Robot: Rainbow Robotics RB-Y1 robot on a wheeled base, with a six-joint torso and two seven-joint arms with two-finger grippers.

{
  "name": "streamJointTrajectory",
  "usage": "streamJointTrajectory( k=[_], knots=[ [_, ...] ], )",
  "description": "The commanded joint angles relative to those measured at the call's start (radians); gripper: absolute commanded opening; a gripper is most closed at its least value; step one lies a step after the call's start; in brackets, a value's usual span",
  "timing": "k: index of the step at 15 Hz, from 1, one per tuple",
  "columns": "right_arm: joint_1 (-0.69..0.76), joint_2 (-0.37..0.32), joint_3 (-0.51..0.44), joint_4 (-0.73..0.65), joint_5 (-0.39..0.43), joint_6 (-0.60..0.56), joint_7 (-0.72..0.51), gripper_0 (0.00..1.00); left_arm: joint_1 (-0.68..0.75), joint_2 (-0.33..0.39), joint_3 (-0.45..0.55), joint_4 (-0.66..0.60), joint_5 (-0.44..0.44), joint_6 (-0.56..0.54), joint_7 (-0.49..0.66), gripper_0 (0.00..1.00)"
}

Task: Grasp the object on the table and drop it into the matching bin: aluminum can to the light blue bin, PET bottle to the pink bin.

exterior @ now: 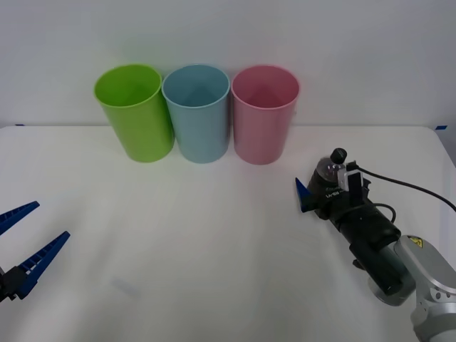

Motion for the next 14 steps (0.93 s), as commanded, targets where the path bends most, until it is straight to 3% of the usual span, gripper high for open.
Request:
streamJointTrajectory(
  k=[1,4,5,6,7,8,14],
  knots=[
    [0.0,0.0,0.0,0.0,-0.003,-0.001,0.0,1.0,0.0,0.0,0.0,0.0,0.0,0.0,0.0,1.0],
    [0.0,0.0,0.0,0.0,-0.013,-0.003,0.0,1.0,0.0,0.0,0.0,0.0,0.0,0.0,0.0,1.0],
    [0.0,0.0,0.0,0.0,-0.016,-0.005,0.002,0.96,0.0,0.0,0.0,0.0,0.0,0.0,0.0,1.0],
    [0.0,0.0,0.0,0.0,-0.019,-0.005,0.002,0.51,0.0,0.0,0.0,0.0,0.0,0.0,0.0,1.0],
    [0.0,0.0,0.0,0.001,-0.02,-0.006,0.003,0.24,0.0,0.0,0.0,0.0,0.0,0.0,0.0,1.0],
    [-0.001,0.0,0.0,0.0,-0.022,-0.011,0.006,0.03,0.0,0.0,0.0,0.0,0.0,0.0,0.0,1.0],
    [0.0,0.0,-0.005,0.0,-0.025,-0.032,0.014,0.0,0.0,0.0,0.0,0.0,0.0,0.0,0.0,1.0]
  ],
)
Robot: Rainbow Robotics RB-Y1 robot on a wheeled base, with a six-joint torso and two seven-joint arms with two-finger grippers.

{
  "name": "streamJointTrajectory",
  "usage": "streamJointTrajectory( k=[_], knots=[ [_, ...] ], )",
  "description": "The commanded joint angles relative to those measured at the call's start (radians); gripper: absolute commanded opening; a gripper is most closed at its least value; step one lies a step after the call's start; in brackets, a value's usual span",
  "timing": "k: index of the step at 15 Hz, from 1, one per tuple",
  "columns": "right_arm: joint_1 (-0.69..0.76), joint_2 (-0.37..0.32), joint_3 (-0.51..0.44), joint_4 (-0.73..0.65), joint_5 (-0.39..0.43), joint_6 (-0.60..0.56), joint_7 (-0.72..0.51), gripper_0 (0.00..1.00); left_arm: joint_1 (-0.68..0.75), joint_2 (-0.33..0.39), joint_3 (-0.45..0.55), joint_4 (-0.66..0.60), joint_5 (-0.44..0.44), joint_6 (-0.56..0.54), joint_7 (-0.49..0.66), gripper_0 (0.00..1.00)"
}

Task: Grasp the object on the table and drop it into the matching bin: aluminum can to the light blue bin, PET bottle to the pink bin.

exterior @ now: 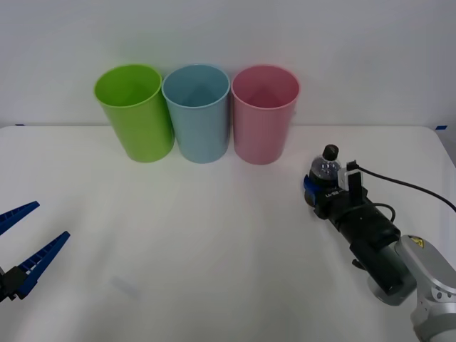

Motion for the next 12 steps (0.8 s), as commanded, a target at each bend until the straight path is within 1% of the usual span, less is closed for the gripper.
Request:
streamJointTrajectory(
  k=[1,4,7,9,11,12],
  knots=[
    [0.0,0.0,-0.005,0.0,0.0,-0.02,0.0,0.0,0.0,0.0,0.0,0.0,0.0,0.0,0.0,1.0],
    [0.006,-0.003,-0.011,-0.031,0.0,-0.047,0.002,0.0,0.0,0.0,0.0,0.0,0.0,0.0,0.0,1.0],
    [0.031,-0.009,0.003,-0.118,0.006,-0.061,-0.015,0.0,0.0,0.0,0.0,0.0,0.0,0.0,0.0,1.0],
    [0.042,-0.026,0.02,-0.176,0.009,-0.061,-0.032,0.0,0.0,0.0,0.0,0.0,0.0,0.0,0.0,1.0],
    [0.054,-0.057,0.035,-0.249,0.018,-0.061,-0.05,0.0,0.0,0.0,0.0,0.0,0.0,0.0,0.0,1.0],
    [0.062,-0.078,0.045,-0.287,0.023,-0.064,-0.081,0.0,0.0,0.0,0.0,0.0,0.0,0.0,0.0,1.0]
  ],
)
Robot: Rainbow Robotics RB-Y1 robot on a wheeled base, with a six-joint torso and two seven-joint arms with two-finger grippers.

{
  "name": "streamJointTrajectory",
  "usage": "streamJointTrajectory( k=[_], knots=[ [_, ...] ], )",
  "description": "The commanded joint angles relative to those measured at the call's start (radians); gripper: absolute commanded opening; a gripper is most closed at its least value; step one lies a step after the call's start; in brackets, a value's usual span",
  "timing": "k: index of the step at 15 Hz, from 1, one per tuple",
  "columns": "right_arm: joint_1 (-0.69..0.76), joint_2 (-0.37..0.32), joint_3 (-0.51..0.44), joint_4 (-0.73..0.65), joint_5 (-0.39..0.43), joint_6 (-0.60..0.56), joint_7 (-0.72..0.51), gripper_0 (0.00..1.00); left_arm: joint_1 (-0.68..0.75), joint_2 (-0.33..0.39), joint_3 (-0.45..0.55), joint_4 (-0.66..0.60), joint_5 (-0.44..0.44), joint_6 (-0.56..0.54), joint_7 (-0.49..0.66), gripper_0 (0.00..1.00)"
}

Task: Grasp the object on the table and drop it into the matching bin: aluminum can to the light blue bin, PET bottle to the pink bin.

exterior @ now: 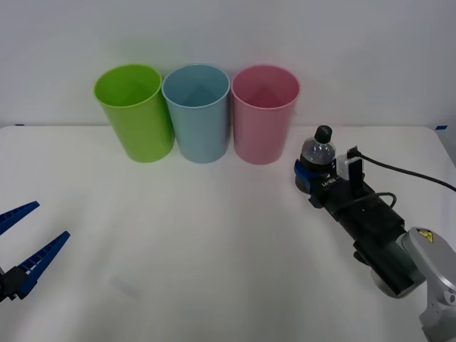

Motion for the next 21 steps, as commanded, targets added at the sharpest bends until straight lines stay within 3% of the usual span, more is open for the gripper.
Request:
streamJointTrajectory(
  k=[1,12,21],
  knots=[
    [0.018,-0.05,0.025,-0.089,0.013,-0.012,-0.083,0.0,0.0,0.0,0.0,0.0,0.0,0.0,0.0,1.0],
    [0.0,-0.25,0.026,-0.337,0.05,-0.107,-0.494,0.0,0.0,0.0,0.0,0.0,0.0,0.0,0.0,1.0],
    [-0.189,-0.311,0.021,-0.277,0.05,-0.117,-0.566,0.0,0.0,0.0,0.0,0.0,0.0,0.0,0.0,1.0]
  ],
)
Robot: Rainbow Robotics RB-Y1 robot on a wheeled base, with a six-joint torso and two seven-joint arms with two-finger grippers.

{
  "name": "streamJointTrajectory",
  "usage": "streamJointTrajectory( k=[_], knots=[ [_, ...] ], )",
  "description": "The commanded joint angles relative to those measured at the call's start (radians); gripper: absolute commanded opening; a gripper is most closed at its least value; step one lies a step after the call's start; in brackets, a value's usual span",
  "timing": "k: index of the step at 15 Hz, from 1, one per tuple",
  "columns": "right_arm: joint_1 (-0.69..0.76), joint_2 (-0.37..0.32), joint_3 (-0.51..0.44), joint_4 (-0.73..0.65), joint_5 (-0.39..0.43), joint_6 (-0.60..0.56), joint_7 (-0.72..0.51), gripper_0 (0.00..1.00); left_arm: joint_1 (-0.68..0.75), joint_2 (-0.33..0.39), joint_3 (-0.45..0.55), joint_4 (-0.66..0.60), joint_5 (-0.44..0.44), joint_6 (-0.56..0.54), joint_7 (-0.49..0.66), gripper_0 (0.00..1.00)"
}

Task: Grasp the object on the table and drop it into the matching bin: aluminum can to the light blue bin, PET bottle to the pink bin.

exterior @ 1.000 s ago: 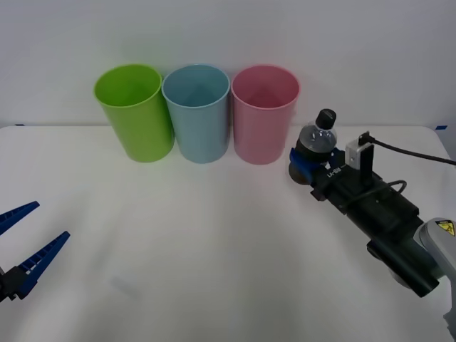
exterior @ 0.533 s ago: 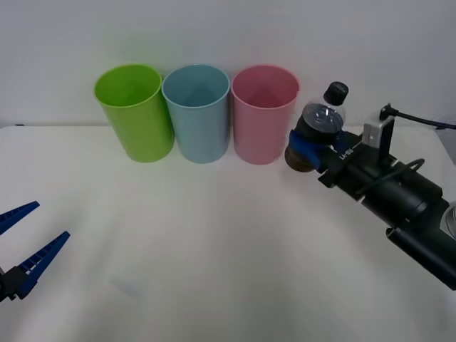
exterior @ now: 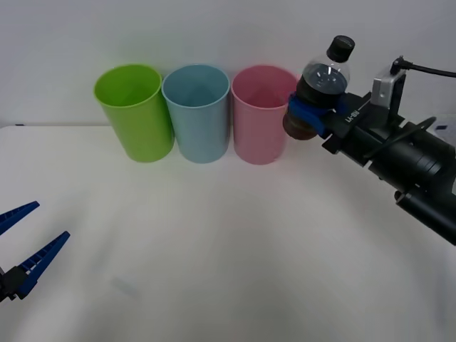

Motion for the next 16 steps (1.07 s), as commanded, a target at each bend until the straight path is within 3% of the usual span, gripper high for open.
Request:
streamJointTrajectory(
  k=[1,9,16],
  knots=[
    [-0.07,-0.012,0.007,0.054,0.0,0.0,-0.023,0.0,0.0,0.0,0.0,0.0,0.0,0.0,0.0,1.0],
    [-0.278,0.007,0.074,0.265,0.008,-0.004,-0.061,0.0,0.0,0.0,0.0,0.0,0.0,0.0,0.0,1.0],
    [-0.455,0.128,0.08,0.492,0.087,-0.02,-0.07,0.0,0.0,0.0,0.0,0.0,0.0,0.0,0.0,1.0]
  ],
)
